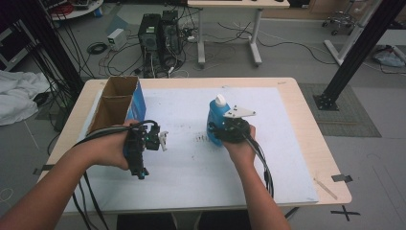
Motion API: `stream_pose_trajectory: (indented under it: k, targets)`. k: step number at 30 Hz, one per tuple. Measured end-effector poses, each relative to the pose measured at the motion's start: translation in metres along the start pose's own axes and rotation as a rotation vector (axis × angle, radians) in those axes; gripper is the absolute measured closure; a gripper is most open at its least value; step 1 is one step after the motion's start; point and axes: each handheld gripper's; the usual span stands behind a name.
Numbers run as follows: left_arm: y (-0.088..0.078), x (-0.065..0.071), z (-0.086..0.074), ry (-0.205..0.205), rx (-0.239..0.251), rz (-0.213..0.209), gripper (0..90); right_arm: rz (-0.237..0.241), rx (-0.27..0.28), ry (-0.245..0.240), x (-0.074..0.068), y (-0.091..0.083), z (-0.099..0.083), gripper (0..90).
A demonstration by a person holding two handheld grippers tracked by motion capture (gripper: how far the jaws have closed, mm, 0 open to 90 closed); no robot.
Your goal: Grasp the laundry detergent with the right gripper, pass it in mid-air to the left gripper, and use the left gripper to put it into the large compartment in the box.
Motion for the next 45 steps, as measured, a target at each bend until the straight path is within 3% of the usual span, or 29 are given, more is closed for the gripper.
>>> stream_pose_trajectory:
  k: [7,8,11,12,18,26,34,36,39,40,45]
  targets:
    - [-0.006,-0.002,0.007,0.007,0.007,0.014,9.5,0.075,0.01,-0.034,-0.004,-0.015,0.004,46.1]
    - [-0.009,-0.003,0.01,0.01,0.011,0.016,9.5,0.1,0.011,-0.06,-0.005,-0.02,0.004,46.2]
    - [-0.009,-0.003,0.01,0.01,0.011,0.016,9.4,0.115,0.006,-0.066,-0.006,-0.022,0.005,46.2]
    - [-0.016,-0.004,0.016,0.021,0.021,0.027,9.5,0.164,0.006,-0.091,-0.008,-0.028,0.005,46.2]
    - [-0.024,-0.005,0.022,0.03,0.023,0.032,9.5,0.243,0.014,-0.141,-0.012,-0.037,0.006,46.2]
    - [-0.033,-0.002,0.035,0.057,0.019,0.039,9.5,0.378,0.014,-0.233,-0.027,-0.049,0.009,46.1]
    - [-0.041,-0.005,0.044,0.076,0.03,0.047,9.5,0.479,0.016,-0.293,-0.038,-0.049,0.008,46.1]
    - [-0.042,-0.004,0.047,0.086,0.039,0.044,9.4,0.53,0.017,-0.316,-0.043,-0.048,0.007,46.1]
    - [-0.042,-0.003,0.048,0.09,0.042,0.041,9.4,0.543,0.013,-0.322,-0.045,-0.048,0.007,46.1]
    - [-0.042,-0.003,0.052,0.1,0.041,0.038,9.4,0.575,0.008,-0.34,-0.05,-0.046,0.006,46.1]
    - [-0.042,-0.001,0.058,0.112,0.04,0.032,9.4,0.625,0.005,-0.362,-0.057,-0.043,0.004,46.2]
Point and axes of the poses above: each handheld gripper's, and its own axes: y roughly forward along the jaws, z roughly out of its top, x roughly to its right, and after that the axes turned 6 degrees about -z, right-handed
